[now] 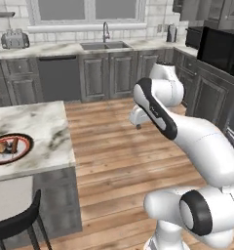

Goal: Take the smaller bowl and place it next to the appetizer plate on the dining counter , and place the larger bowl next to the plate with cooked food.

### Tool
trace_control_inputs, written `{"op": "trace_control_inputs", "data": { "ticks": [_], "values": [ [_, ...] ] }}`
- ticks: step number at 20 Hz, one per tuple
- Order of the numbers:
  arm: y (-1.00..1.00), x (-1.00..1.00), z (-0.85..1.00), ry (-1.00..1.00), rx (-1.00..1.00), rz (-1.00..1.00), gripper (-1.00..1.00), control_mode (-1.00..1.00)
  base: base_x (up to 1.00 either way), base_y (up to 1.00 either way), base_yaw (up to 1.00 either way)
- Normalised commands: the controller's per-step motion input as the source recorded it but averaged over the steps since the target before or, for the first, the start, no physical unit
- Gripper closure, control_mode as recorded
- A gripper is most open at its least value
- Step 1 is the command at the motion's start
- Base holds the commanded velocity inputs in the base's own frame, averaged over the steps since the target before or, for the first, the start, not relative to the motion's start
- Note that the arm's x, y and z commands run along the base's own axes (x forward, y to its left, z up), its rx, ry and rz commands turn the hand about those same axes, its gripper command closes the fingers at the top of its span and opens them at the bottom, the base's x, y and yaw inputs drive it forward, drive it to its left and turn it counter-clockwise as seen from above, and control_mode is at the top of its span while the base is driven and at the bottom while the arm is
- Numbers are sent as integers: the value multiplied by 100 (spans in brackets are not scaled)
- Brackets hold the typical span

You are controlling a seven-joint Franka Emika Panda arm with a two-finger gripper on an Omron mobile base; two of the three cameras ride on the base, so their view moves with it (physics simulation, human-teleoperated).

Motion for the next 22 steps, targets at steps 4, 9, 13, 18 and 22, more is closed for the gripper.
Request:
{"op": "trace_control_inputs", "data": {
  "ticks": [4,9,13,18,22],
  "values": [
    [0,0,0,0,0,0,-100,100,40,-96,-43],
    [0,0,0,0,0,0,-100,100,84,-56,-49],
    [0,0,0,0,0,0,-100,100,100,-5,-29],
    [0,0,0,0,0,0,-100,100,100,11,-28],
    [0,0,0,0,0,0,-100,100,100,41,-39]
  ]
}}
